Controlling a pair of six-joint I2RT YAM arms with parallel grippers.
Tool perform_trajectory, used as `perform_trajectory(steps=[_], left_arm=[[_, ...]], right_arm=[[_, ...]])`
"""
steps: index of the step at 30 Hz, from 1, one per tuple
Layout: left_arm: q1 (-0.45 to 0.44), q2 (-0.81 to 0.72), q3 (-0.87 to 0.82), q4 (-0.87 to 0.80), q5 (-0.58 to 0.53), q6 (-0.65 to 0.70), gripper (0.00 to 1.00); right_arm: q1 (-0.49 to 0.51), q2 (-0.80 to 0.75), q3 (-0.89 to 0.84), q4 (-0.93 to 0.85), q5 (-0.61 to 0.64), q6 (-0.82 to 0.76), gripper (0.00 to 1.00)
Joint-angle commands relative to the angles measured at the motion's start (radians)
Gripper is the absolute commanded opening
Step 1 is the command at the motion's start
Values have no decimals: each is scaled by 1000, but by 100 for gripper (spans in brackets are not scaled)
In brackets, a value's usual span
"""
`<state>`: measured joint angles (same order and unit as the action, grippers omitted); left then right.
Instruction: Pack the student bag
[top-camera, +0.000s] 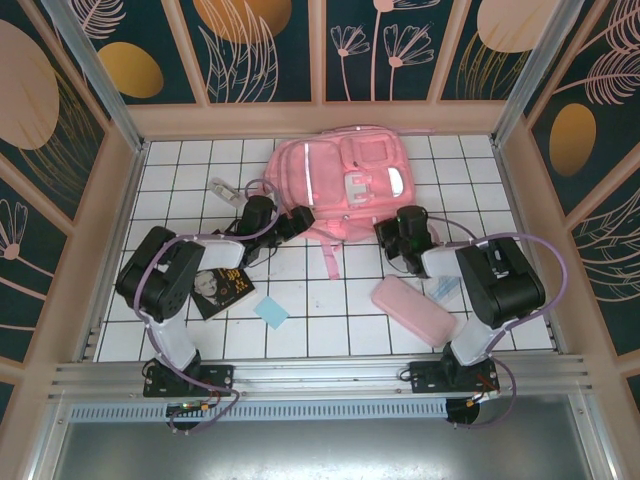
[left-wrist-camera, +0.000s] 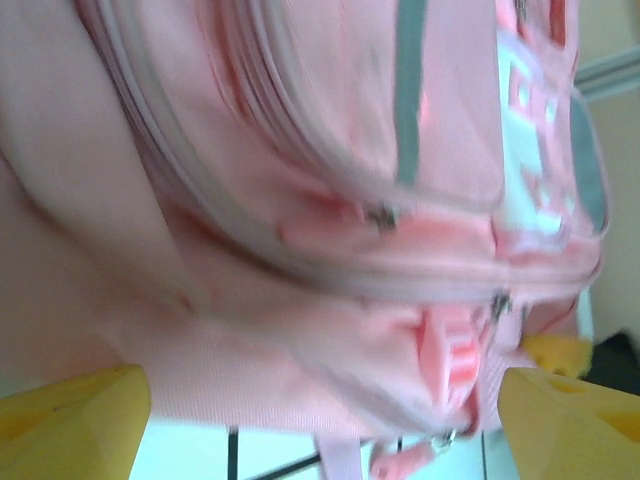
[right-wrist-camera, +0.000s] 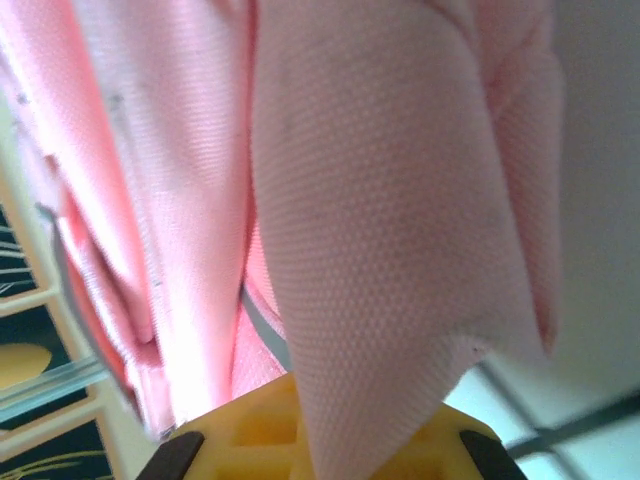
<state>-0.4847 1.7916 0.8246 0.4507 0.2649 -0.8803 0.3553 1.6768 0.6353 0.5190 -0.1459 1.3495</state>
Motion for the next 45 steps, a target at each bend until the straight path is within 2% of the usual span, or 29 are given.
perform_trajectory(steps=[1, 7, 13, 21, 32, 38, 45], left_arm=[[-10, -106, 26, -224, -9, 191, 89], [-49, -174, 93, -414, -13, 311, 85], [-116, -151, 196, -482, 12, 313, 78], [-141, -51, 274, -392, -50, 332, 65], [-157, 54, 305, -277, -145, 374, 69], [-157, 91, 315, -169, -207, 378, 63], [-157, 133, 373, -145, -206, 367, 56]], right_arm=[[5, -60, 160, -11, -79, -99, 0], [6, -62, 274, -90, -136, -87, 0], [15, -45, 304, -101, -140, -76, 0], [21, -52, 313, -90, -148, -58, 0], [28, -30, 342, -82, -188, 51, 0], [46, -23, 332, -58, -201, 79, 0], [53, -16, 325, -57, -207, 86, 0]])
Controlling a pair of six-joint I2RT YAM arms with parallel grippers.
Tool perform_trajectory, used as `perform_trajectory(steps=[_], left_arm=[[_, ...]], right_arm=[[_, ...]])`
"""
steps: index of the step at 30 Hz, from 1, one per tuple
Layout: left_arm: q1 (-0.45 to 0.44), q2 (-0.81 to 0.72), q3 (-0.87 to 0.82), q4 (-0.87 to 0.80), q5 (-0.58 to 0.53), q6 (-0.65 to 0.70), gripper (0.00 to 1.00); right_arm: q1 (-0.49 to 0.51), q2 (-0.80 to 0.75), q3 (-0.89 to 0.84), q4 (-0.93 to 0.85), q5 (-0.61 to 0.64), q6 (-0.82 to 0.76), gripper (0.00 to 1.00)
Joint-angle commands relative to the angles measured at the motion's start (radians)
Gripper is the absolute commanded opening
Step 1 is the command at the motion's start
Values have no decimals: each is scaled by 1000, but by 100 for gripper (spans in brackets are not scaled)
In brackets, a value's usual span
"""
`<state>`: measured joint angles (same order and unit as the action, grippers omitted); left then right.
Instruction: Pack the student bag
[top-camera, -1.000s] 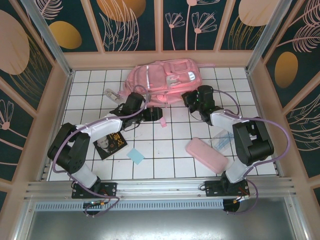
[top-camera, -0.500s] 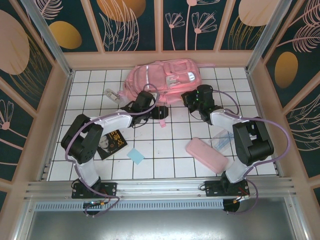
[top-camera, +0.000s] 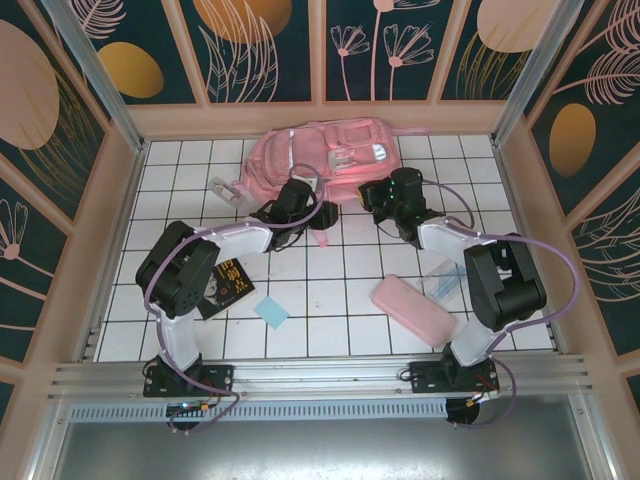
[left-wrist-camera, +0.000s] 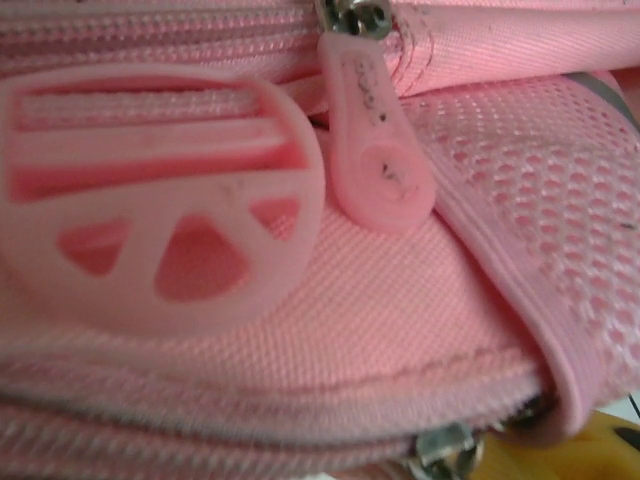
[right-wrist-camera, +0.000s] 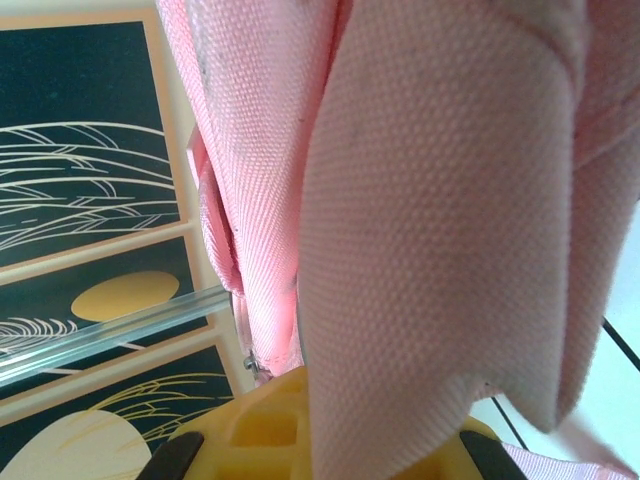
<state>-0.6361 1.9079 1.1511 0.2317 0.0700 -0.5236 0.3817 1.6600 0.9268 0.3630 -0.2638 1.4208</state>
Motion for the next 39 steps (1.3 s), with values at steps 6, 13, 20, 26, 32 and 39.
perform_trajectory(steps=[6, 13, 20, 26, 32, 39], left_arm=[[-6, 16, 54, 72, -26, 0, 37], [-5, 10, 61, 36, -19, 9, 3], [-4, -13, 26, -72, -50, 56, 0], [-4, -25, -23, -184, -33, 97, 0], [1, -51, -53, -250, -80, 129, 0], [50, -52, -66, -309, -80, 164, 0]], right_arm=[[27, 7, 36, 98, -94, 12, 0], [18, 10, 47, 77, -89, -21, 0], [-33, -3, 81, -30, -32, -163, 0], [-94, 4, 129, -109, -20, -305, 0], [-122, 18, 176, -178, -29, -414, 0], [-172, 26, 226, -260, -19, -540, 0]])
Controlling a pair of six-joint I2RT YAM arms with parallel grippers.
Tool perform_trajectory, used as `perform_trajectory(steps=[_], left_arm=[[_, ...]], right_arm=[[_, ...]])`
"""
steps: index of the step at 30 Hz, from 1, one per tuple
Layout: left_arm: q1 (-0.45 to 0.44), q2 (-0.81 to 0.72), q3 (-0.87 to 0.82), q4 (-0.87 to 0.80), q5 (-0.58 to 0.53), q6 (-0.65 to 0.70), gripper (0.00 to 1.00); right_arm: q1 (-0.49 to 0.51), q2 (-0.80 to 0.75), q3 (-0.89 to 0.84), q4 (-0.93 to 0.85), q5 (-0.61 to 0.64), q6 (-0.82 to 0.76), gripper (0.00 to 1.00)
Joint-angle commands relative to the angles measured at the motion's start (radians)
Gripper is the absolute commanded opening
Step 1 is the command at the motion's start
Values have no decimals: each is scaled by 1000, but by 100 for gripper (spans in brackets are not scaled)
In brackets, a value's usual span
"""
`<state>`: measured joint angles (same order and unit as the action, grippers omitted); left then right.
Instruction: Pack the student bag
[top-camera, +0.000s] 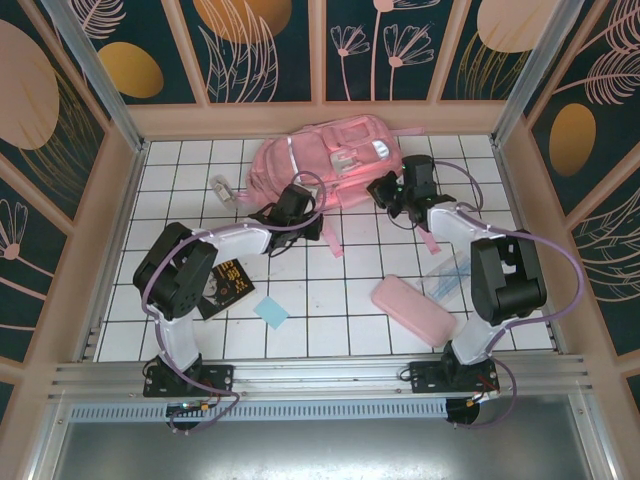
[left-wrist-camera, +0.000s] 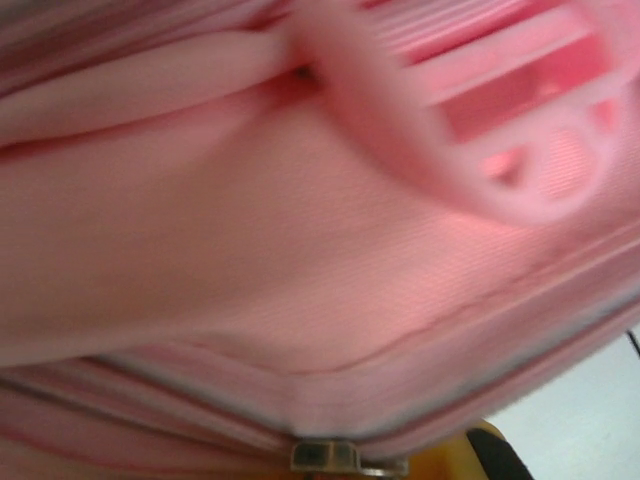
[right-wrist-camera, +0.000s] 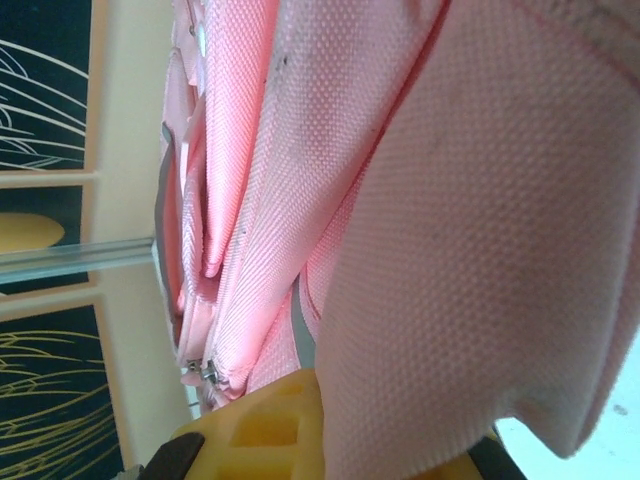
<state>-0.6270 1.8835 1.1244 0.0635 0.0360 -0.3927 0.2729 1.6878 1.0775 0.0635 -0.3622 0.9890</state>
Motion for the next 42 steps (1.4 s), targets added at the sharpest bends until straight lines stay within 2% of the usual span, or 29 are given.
perform_trajectory(steps=[1, 3, 7, 12, 13, 14, 17, 18, 19, 24, 28, 35, 39, 42], left_arm=[[45, -30, -43, -152, -42, 43, 0], [49, -32, -46, -178, -26, 72, 0], [47, -37, -55, -193, 124, 91, 0], [14, -56, -24, -233, 217, 61, 0], [4, -57, -7, -234, 244, 44, 0], [-4, -58, 2, -223, 271, 17, 0], [-22, -42, 48, -143, 381, -107, 0], [-29, -26, 70, -112, 403, -148, 0], [-34, -5, 101, -85, 412, -183, 0], [-46, 93, 240, 2, 418, -278, 0], [-55, 136, 325, -6, 421, -280, 0], [-68, 139, 321, -28, 396, -276, 0], [-68, 127, 297, -56, 379, -270, 0], [-70, 126, 306, -137, 358, -235, 0]], right_arm=[[-71, 1, 84, 31, 81, -139, 0], [-85, 12, 105, 18, 75, -195, 0], [-101, 52, 165, 10, 61, -292, 0], [-111, 133, 261, -17, 53, -309, 0], [-113, 146, 277, -26, 47, -299, 7], [-115, 155, 294, -44, 32, -276, 33], [-114, 139, 282, -64, -28, -218, 84], [-114, 113, 252, -66, -51, -196, 94], [-112, 87, 214, -65, -70, -183, 97], [-103, -83, -3, -61, -97, -116, 97], [-96, -150, -122, 9, -180, -33, 93], [4, -83, -180, 153, -240, 118, 88], [32, -18, -226, 273, -245, 202, 80], [40, 38, -222, 320, -212, 214, 72]])
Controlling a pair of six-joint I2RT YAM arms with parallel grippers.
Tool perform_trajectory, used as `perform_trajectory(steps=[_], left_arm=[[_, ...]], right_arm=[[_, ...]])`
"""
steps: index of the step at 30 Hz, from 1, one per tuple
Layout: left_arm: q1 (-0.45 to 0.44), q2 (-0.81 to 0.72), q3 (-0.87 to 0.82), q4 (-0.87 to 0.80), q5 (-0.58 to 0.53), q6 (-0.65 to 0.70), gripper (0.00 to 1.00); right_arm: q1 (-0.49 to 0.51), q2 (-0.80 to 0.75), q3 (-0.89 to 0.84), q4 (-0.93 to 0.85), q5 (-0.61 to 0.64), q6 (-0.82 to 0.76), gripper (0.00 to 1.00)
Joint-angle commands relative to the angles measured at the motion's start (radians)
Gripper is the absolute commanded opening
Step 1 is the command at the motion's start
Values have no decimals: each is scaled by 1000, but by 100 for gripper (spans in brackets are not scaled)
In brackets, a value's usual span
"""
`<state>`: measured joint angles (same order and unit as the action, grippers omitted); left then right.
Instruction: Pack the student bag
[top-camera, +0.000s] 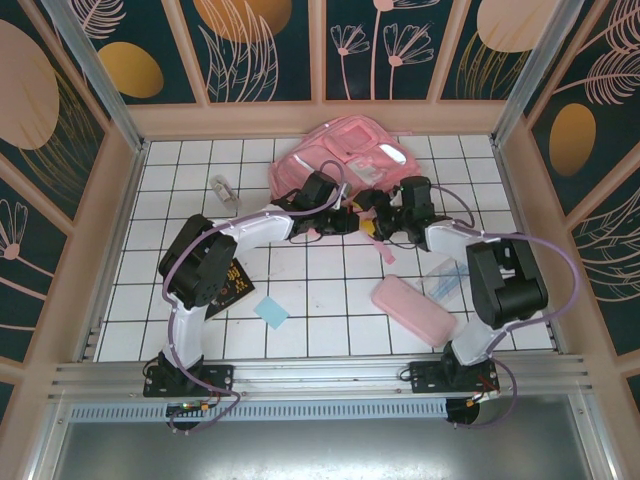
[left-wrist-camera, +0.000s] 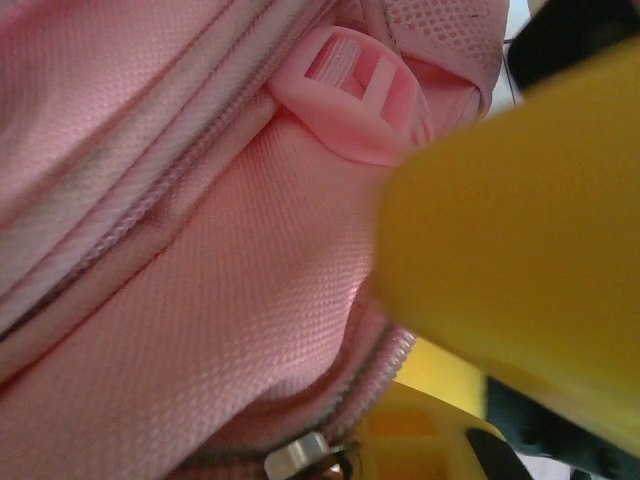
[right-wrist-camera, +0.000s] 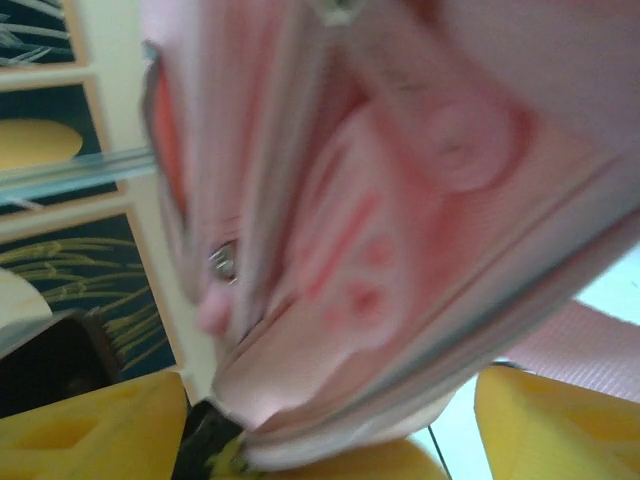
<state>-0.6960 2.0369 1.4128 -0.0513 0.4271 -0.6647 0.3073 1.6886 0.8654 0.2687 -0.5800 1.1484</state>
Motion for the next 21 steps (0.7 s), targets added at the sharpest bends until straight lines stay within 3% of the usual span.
perform_trajectory(steps=[1, 6, 12, 17, 21], left_arm=[[-1, -27, 31, -76, -51, 59, 0], [-1, 1, 110, -362, -162, 165, 0], [-1, 37, 172, -547, -211, 199, 0], [5, 101, 266, -709, -304, 252, 0], [34, 127, 274, -778, -303, 276, 0]], right_arm=[[5, 53, -3, 113, 29, 46, 68], [11, 92, 21, 99, 145, -12, 43], [60, 100, 76, 26, 253, -139, 0], [115, 48, 68, -7, 395, -259, 0], [154, -13, 25, 4, 500, -348, 0]])
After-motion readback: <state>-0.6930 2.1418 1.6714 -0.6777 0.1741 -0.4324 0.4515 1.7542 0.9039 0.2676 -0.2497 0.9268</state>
